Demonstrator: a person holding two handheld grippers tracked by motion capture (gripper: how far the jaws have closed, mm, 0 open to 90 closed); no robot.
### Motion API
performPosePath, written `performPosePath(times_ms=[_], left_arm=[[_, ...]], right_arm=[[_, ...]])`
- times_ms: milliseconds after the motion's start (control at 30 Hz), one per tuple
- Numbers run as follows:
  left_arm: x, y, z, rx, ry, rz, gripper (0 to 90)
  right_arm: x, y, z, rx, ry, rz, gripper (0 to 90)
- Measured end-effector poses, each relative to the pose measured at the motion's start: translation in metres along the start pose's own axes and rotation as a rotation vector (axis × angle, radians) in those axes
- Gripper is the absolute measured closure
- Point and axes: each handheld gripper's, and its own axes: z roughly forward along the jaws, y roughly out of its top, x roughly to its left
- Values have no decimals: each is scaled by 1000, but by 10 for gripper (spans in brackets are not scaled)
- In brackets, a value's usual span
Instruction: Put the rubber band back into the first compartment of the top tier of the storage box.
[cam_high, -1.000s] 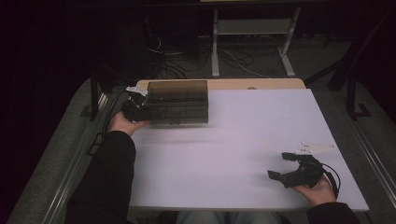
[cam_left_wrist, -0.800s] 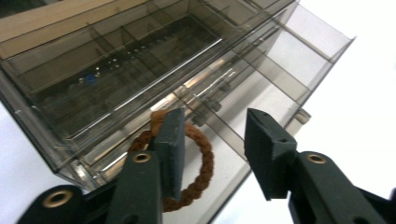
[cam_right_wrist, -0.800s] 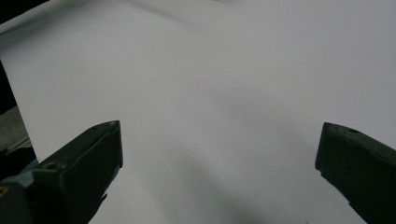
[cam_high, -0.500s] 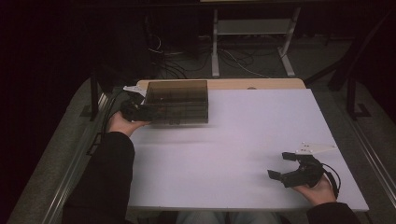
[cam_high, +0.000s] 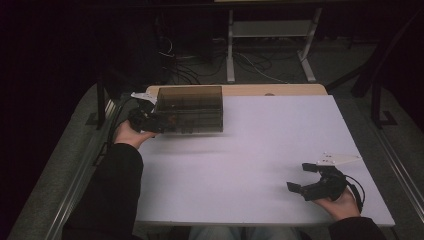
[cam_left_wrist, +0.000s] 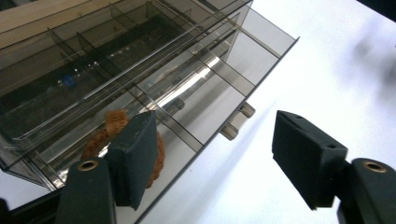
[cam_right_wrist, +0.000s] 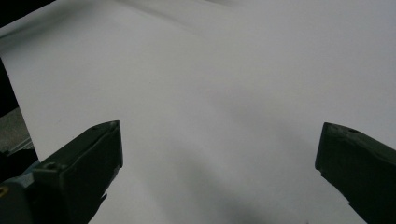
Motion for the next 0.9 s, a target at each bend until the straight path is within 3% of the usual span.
performPosePath(times_ms=[333,700,900], left_arm=[[-8,-6,-7,-23,-16,-20,173],[-19,-15,-12,-41,7,-27,8],[-27,-20,-13,-66,6,-19,0]], right_arm=[[0,0,0,-2,1,-1,5],[0,0,0,-1,1,1,5],[0,0,0,-2,0,-1,5]])
